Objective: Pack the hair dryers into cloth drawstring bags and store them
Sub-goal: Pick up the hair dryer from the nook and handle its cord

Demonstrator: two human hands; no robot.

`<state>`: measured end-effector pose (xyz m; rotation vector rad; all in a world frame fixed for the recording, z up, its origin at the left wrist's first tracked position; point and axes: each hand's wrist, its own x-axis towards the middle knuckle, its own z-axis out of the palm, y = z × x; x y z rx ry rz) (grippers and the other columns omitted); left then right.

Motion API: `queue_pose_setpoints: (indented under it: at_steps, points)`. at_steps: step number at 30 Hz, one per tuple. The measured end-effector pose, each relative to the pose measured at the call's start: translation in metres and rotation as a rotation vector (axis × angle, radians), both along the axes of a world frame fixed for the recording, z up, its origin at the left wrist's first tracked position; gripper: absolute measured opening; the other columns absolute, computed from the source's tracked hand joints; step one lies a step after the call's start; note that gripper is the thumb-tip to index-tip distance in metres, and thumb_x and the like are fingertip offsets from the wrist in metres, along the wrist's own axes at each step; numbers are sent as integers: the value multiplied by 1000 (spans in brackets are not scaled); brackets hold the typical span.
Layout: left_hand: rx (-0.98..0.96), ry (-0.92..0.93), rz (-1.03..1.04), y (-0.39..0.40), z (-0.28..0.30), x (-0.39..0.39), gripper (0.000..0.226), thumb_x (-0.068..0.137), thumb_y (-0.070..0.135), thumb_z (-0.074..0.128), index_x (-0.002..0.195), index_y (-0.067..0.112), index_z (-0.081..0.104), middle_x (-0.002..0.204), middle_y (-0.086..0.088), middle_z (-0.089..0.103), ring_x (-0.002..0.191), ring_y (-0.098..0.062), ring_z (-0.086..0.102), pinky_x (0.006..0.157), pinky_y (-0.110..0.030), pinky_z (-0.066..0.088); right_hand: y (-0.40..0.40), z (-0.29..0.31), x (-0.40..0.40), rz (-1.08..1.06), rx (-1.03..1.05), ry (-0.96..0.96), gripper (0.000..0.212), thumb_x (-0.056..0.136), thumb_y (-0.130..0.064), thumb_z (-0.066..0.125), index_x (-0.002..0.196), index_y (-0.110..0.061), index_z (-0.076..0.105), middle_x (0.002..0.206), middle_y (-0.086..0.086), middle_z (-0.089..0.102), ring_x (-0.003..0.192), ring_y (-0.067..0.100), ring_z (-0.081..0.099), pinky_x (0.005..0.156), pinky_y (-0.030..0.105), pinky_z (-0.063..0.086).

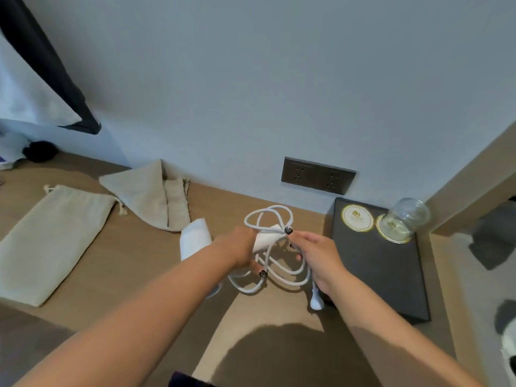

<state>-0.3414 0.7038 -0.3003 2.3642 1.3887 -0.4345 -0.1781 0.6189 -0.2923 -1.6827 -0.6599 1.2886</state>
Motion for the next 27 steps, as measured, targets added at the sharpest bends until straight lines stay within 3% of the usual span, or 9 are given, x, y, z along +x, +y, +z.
queue_pose_setpoints:
  at_steps: [8,14,19,24,27]
  points:
    - [-46,23,-210,83,-38,9,76,59,55,86,120,18,60,115,-5,66,102,-26,63,84,-34,52,51,-41,-29,-382,-85,20,6,90,-23,67,95,-20,71,80,0,70,64,13,53,66,27,47]
    - [-9,51,-408,119,-64,20,81,65,62,78,126,12,59,121,-8,63,111,-26,58,95,-33,44,76,-66,-35,-614,-177,72,9,85,-24,73,91,-18,73,86,8,73,71,21,57,81,42,55]
    - [-21,75,-485,130,-79,30,79,68,60,77,125,10,55,123,-9,60,116,-28,52,100,-38,44,81,-82,-37,-742,-221,106,18,83,-26,75,94,-12,74,82,8,73,72,21,59,81,41,56]
    - [-59,2,-487,134,-91,31,72,70,53,79,120,7,57,118,-11,62,111,-28,52,91,-36,46,88,-90,-34,-784,-248,103,19,83,-26,75,97,-12,73,90,6,74,83,25,67,89,43,56]
    - [-48,-26,-495,135,-92,29,72,69,53,81,119,7,58,118,-12,62,110,-28,52,88,-37,46,91,-93,-34,-808,-269,105,15,85,-25,74,94,-14,70,89,3,71,80,21,63,83,35,55]
